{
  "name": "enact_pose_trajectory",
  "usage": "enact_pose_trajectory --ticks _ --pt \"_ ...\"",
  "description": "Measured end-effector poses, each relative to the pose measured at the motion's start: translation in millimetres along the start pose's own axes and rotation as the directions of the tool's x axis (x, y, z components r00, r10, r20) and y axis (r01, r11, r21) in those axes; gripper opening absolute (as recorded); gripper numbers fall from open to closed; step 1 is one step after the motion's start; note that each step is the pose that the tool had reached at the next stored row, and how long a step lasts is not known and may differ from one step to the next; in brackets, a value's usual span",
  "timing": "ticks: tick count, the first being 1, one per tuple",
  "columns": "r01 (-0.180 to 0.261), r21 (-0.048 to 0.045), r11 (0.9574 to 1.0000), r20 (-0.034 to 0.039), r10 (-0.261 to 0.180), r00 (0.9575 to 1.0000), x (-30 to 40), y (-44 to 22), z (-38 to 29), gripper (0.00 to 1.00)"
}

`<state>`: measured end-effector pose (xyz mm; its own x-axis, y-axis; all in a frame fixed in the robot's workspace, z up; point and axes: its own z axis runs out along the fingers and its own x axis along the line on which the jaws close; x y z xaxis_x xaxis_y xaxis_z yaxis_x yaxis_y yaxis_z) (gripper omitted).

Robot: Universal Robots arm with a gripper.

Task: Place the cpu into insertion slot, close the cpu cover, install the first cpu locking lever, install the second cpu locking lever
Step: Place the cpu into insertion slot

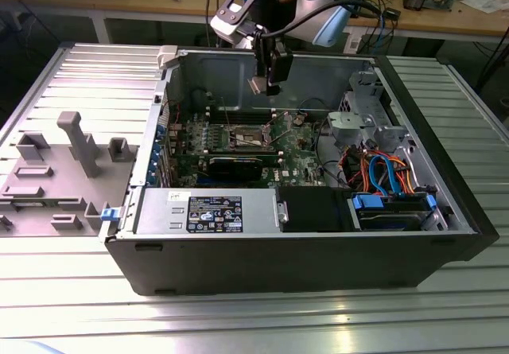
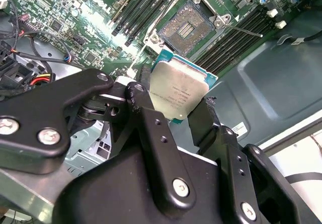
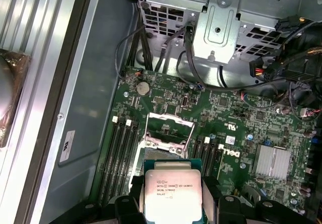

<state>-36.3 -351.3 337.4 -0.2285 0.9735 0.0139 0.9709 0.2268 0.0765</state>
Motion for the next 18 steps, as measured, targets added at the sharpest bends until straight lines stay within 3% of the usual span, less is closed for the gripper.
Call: enact_pose_trajectory --ticks 18 --pt "-0.018 -0.0003 0.9998 0.0013 0.018 0.9998 0.0 0.0 0.3 0.54"
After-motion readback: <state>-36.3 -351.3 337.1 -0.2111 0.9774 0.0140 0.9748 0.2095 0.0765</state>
